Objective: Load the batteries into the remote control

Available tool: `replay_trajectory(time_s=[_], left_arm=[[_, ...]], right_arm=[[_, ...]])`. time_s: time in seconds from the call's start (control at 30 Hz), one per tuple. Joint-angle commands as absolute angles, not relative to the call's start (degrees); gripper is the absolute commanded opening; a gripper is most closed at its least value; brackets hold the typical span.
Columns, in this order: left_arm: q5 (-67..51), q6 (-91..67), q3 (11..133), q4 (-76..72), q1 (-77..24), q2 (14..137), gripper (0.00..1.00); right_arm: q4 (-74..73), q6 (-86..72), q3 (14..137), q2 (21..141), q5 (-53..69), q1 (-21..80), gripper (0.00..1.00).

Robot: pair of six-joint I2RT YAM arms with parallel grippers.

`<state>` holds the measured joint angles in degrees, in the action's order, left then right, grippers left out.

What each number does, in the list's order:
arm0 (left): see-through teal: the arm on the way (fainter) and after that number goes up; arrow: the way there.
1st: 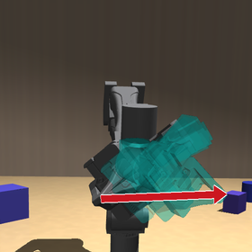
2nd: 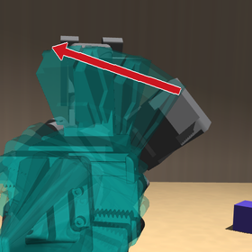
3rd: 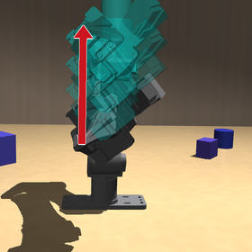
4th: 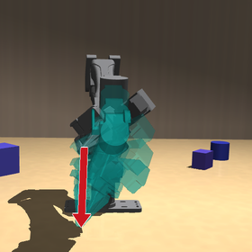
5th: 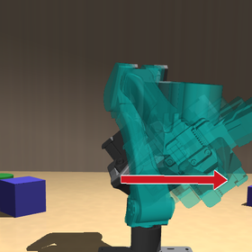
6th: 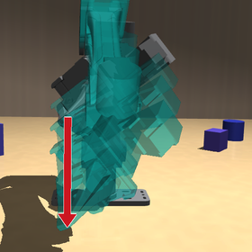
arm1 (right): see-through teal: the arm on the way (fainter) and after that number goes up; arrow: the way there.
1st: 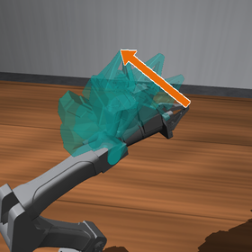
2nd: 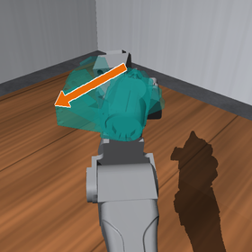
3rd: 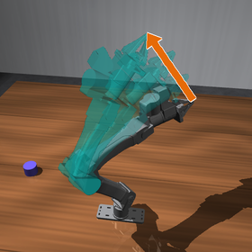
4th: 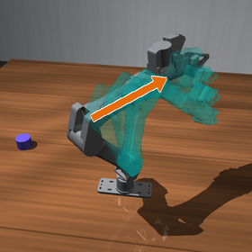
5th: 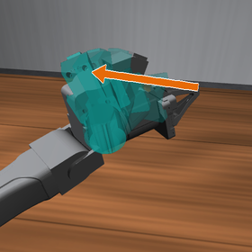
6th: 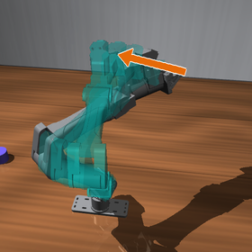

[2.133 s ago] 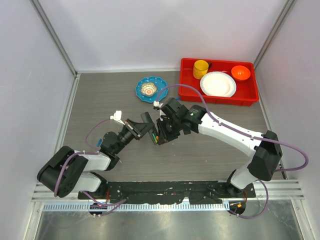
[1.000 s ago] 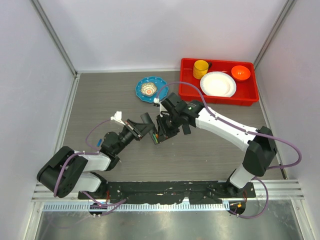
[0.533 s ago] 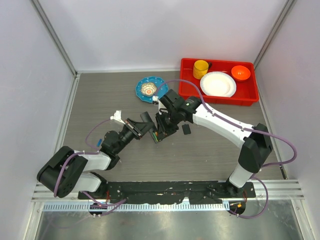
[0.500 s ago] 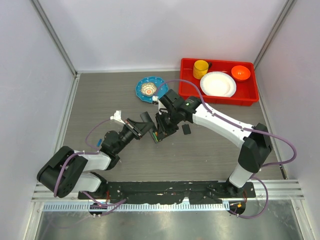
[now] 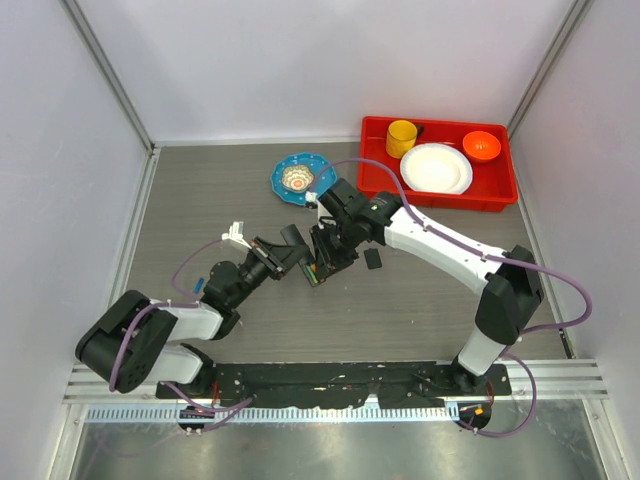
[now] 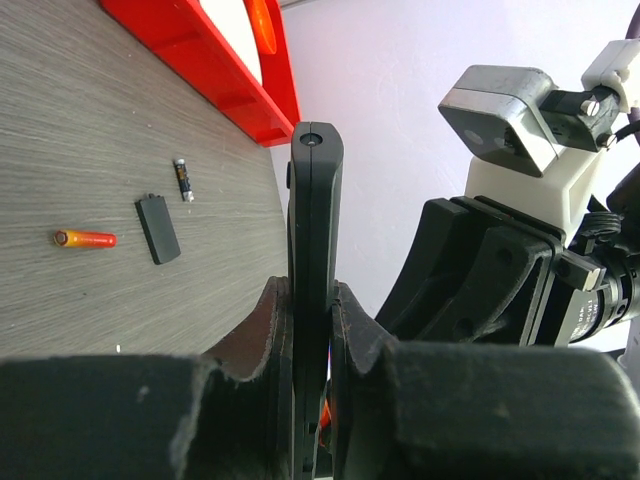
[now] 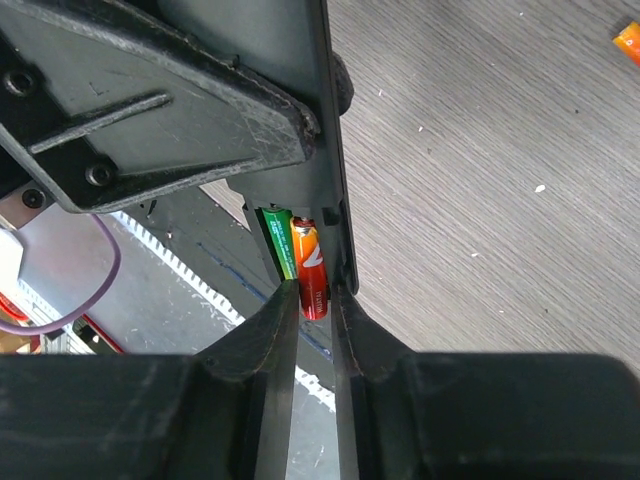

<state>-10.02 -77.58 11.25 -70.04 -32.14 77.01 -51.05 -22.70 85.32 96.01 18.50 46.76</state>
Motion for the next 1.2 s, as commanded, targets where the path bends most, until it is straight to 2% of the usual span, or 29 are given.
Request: replay_trajectory(time_s=[0.0, 0.57, 1.17], left_arm=[[-13.5, -80.0, 13.4, -88.6, -33.0, 76.6, 0.0], [-13.4, -79.9, 13.4, -88.6, -33.0, 77.9, 0.0], [-13.4, -79.1, 13.4, -88.6, -33.0, 80.1, 0.0]], right_arm=[[-49.1, -22.2, 86.9, 96.9, 12.7, 45.3, 0.25], [-49.0, -23.2, 87.4, 95.9, 14.1, 45.4, 0.41], [-47.4, -24.8, 87.8, 92.3, 16.5, 45.4, 0.45]])
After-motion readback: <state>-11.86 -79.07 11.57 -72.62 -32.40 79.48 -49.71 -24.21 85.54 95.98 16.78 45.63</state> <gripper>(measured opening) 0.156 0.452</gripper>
